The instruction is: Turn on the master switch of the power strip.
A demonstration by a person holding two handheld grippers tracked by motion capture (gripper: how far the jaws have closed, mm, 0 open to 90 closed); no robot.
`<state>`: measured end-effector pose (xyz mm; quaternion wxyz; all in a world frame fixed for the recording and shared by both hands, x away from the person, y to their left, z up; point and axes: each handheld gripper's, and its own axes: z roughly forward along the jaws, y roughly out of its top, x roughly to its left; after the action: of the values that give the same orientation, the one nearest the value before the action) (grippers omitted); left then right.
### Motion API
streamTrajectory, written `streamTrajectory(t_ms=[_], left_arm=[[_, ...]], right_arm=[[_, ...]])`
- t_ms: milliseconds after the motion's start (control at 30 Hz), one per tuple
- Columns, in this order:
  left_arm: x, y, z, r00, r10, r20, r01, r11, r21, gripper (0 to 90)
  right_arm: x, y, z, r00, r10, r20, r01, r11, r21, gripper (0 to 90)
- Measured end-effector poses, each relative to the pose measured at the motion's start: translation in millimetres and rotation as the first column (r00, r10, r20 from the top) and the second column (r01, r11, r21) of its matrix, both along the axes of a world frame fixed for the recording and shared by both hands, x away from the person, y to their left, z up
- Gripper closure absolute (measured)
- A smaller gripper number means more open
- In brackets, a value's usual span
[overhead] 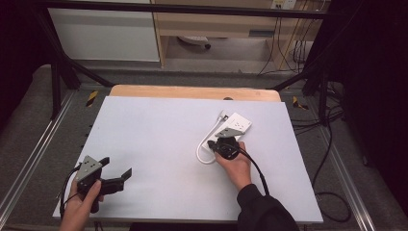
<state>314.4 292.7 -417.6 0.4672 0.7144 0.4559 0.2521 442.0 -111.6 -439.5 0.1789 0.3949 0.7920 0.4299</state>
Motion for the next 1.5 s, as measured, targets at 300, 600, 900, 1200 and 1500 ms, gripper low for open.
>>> streamTrajectory(t_ms=[300,600,900,1200,1500], left_arm=[[0.1,-0.1,-0.1,1.0,-0.003,0.001,0.003,1.0,0.003,5.6],[0.1,-0.2,-0.2,1.0,-0.003,-0.001,0.003,1.0,0.003,5.6],[0.0,-0.1,-0.1,1.0,-0.004,0.0,0.004,1.0,0.004,5.6],[0.1,-0.2,-0.2,1.0,-0.004,-0.001,0.004,1.0,0.004,5.6],[-0.2,0.0,-0.3,1.0,-0.001,-0.004,0.001,1.0,0.004,5.6]], right_arm=[[0.4,-4.9,7.3,0.9998,-0.013,0.016,0.013,0.9997,0.02,90.0],[0.7,-6.8,9.5,0.9996,-0.028,0.004,0.028,0.9984,0.048,85.5],[-0.8,-7.7,14.5,0.9994,-0.035,-0.007,0.035,0.9943,0.1,64.9],[4.0,-13.1,23.2,0.9961,-0.074,-0.049,0.079,0.9902,0.115,27.2],[3.4,-16.8,27.6,0.994,-0.106,-0.025,0.108,0.9895,0.097,10.0]])
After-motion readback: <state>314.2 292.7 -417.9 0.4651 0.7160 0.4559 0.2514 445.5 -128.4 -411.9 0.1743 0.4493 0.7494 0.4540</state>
